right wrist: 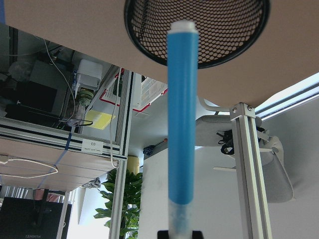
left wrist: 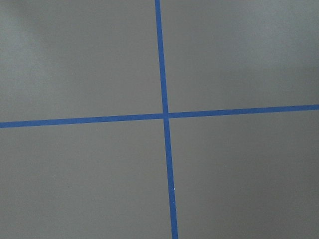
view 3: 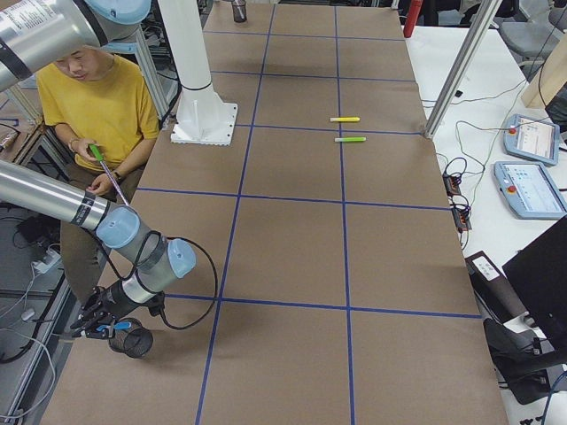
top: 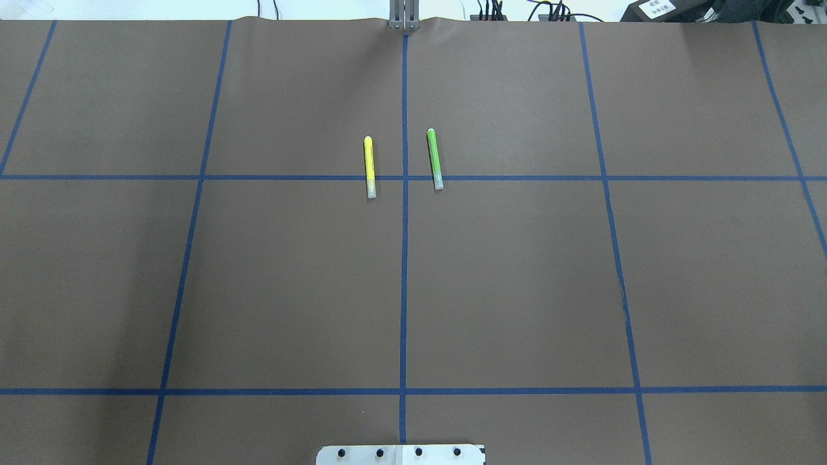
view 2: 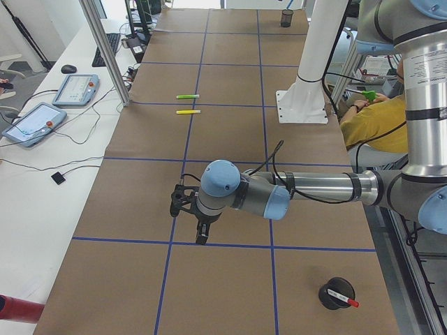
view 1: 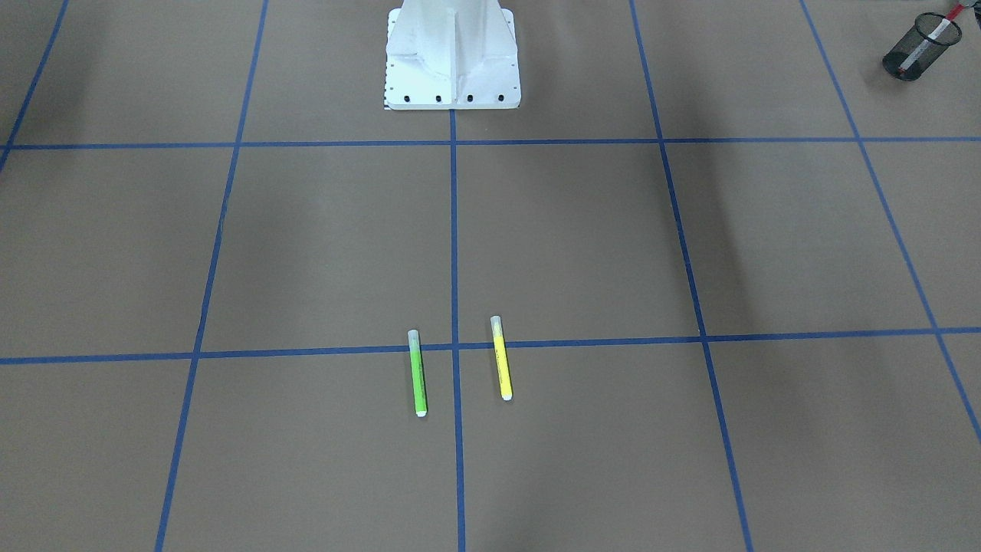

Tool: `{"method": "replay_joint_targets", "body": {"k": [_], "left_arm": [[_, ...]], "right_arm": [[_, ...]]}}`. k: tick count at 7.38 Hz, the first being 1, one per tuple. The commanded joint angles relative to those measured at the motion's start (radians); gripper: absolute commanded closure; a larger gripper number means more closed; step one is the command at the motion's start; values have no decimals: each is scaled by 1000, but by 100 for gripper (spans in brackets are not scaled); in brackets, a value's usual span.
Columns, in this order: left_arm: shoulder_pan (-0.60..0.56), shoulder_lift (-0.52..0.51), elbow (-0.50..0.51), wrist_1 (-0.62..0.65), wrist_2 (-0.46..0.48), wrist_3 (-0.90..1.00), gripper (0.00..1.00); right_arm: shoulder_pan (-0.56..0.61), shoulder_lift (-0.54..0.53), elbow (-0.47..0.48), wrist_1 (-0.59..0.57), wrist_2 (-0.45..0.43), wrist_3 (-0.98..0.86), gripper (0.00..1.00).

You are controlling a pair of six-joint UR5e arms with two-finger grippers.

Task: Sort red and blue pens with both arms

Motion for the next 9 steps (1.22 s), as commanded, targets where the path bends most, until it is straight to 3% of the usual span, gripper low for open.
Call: {"method": "replay_joint_targets", "body": {"k": [1,9], "left_arm": [[0,1,0,0,0,0,0],[0,3,-2,-8,0,0,0]], "right_arm": [[0,5,-3,0,0,0,100],[0,10,-18,0,-9,-2,100]]}}
